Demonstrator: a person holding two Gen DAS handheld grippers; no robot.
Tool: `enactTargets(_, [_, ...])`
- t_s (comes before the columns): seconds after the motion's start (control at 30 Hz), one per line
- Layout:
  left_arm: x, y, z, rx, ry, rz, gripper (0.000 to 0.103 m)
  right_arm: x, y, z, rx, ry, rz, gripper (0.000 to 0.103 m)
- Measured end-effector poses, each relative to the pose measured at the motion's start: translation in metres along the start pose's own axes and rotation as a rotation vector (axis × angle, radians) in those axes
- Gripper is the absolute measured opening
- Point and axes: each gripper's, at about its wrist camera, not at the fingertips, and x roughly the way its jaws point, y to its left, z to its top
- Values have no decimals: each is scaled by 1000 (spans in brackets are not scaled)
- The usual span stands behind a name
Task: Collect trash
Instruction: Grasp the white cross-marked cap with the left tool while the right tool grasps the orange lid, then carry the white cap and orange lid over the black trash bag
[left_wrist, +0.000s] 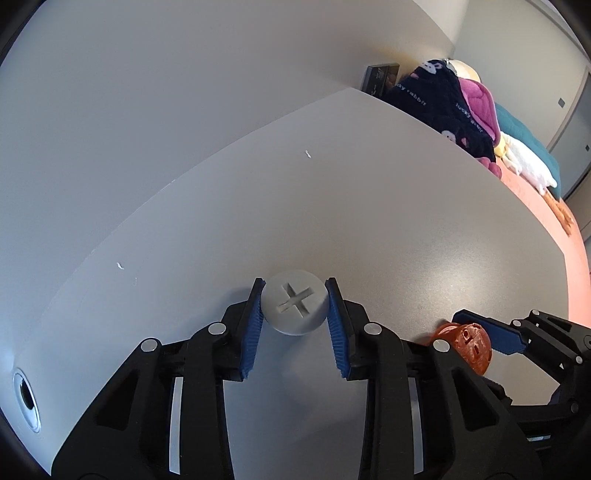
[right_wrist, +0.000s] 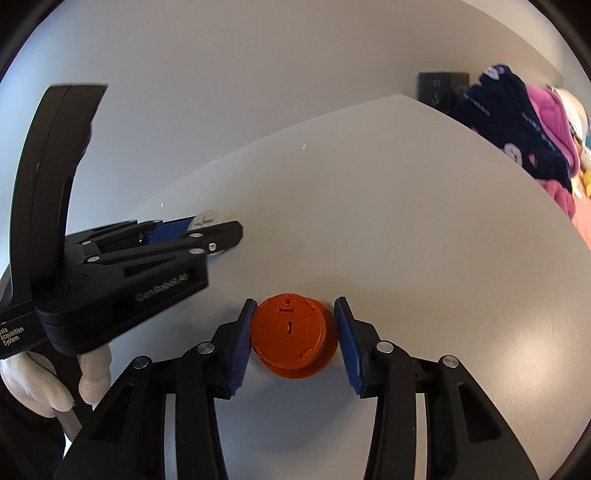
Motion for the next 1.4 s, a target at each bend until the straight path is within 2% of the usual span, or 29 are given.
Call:
enactTargets(0.3, [-18, -14, -13, 10, 3, -28, 32, -25, -13, -6, 87, -9, 0, 44])
enactTargets(0.63, [-53, -44, -23, 27, -29, -66, 32, -69, -21, -11, 101, -46, -5, 44])
enactTargets(1.07, [-92, -85, -33, 58, -63, -112, 32, -122, -46, -39, 137, -94, -14, 44])
enactTargets(1.4, [-112, -127, -45, 127, -70, -154, 32, -168, -64, -73, 194, -147, -38, 44])
